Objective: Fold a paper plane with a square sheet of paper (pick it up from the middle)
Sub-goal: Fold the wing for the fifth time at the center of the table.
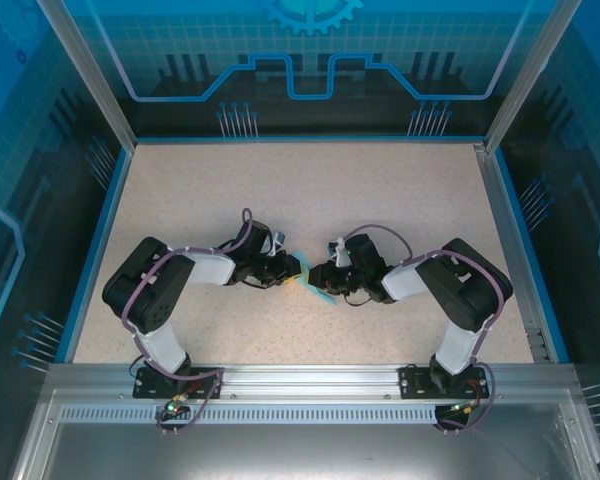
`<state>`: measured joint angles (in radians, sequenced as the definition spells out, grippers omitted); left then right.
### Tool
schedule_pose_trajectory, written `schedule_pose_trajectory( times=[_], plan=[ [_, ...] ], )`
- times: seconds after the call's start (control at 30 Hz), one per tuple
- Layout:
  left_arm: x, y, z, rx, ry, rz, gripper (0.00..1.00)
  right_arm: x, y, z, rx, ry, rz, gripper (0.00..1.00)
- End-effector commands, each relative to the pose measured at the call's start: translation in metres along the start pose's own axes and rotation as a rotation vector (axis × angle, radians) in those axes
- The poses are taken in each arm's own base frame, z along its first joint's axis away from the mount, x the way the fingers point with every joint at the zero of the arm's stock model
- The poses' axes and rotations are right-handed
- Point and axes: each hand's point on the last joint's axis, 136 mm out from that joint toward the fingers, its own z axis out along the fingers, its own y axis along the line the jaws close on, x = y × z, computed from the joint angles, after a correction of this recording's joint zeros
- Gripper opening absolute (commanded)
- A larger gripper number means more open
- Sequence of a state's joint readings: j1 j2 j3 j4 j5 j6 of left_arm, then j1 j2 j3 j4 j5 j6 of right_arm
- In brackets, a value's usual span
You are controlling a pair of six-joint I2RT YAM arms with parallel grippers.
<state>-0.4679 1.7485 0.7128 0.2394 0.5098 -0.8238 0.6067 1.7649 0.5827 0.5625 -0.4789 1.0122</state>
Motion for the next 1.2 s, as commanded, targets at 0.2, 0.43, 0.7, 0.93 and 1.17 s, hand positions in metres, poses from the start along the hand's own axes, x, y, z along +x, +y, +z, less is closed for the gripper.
schedule_pose_trajectory(
  times=[0.2,0.43,0.7,0.93,1.17],
  plan=[
    [-0.004,0.001,0.006,-0.033,0.009,0.016,0.19,0.002,0.0,-0.029,0.112,0.026,-0.188,0.38],
    [-0.005,0.002,0.008,-0.036,0.018,0.009,0.19,0.009,0.005,-0.039,0.308,0.043,-0.524,0.46],
    [-0.003,0.004,0.009,-0.041,0.022,0.001,0.19,0.013,0.007,-0.031,0.399,0.055,-0.716,0.4],
    [-0.004,0.004,0.009,-0.042,0.023,0.001,0.18,0.016,0.007,-0.022,0.416,0.076,-0.78,0.33],
    [-0.004,0.004,0.009,-0.042,0.023,0.0,0.18,0.016,0.007,-0.011,0.401,0.071,-0.803,0.3]
  ],
)
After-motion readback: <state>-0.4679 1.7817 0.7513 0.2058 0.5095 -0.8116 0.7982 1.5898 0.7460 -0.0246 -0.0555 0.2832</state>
